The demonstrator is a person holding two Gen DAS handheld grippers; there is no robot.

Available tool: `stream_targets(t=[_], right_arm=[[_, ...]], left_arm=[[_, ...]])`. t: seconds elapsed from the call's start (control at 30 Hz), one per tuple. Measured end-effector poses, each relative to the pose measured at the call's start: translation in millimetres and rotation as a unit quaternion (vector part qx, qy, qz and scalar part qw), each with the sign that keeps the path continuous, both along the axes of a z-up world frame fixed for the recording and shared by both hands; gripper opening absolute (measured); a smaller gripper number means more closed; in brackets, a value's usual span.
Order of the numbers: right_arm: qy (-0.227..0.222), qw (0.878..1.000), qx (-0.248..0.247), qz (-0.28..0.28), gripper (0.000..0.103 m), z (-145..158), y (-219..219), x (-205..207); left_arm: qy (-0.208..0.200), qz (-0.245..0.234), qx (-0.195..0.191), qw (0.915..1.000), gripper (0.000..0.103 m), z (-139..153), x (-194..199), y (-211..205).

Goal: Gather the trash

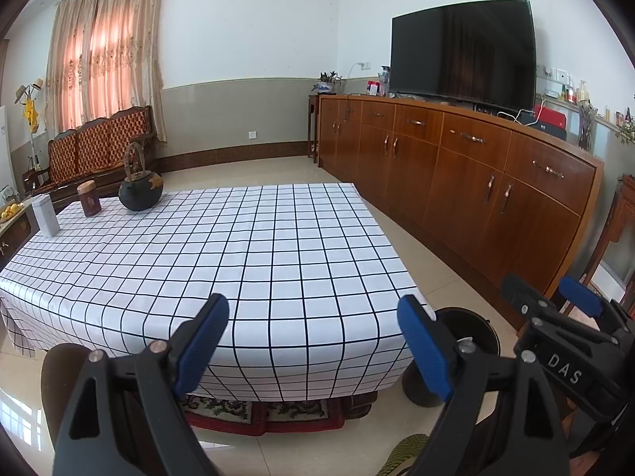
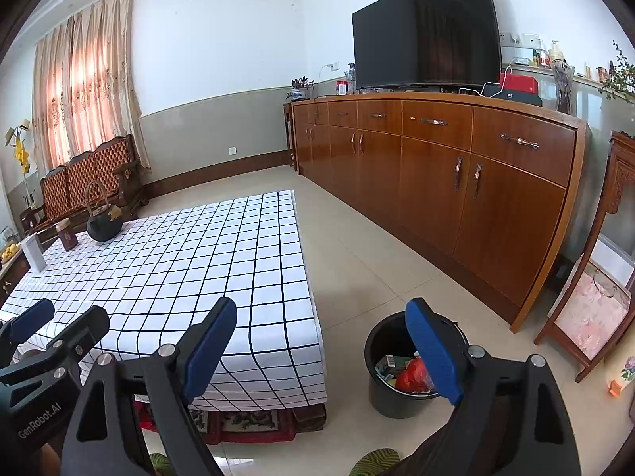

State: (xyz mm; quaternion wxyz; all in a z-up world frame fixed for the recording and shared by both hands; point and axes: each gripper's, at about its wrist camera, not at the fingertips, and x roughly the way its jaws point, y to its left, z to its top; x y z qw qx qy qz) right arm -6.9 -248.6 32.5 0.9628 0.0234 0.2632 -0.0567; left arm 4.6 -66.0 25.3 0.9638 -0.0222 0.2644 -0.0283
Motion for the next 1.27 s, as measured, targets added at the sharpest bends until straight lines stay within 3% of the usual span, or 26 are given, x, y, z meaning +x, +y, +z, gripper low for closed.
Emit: stream_targets(t=[0.93, 1.27], right_arm=[[0.007, 1.0, 0.004, -0.01, 0.089, -8.6, -9.1, 0.6], [0.012, 1.0, 0.007, -0.024, 0.089, -14.0, -18.0, 1.2]], left_arm=[[0.023, -0.014, -0.005, 0.9996, 0.088, -8.2, 8.6, -6.9], [0.003, -0.024, 0.015, 0.9996, 0.091, -5.0, 4.3, -19.2]])
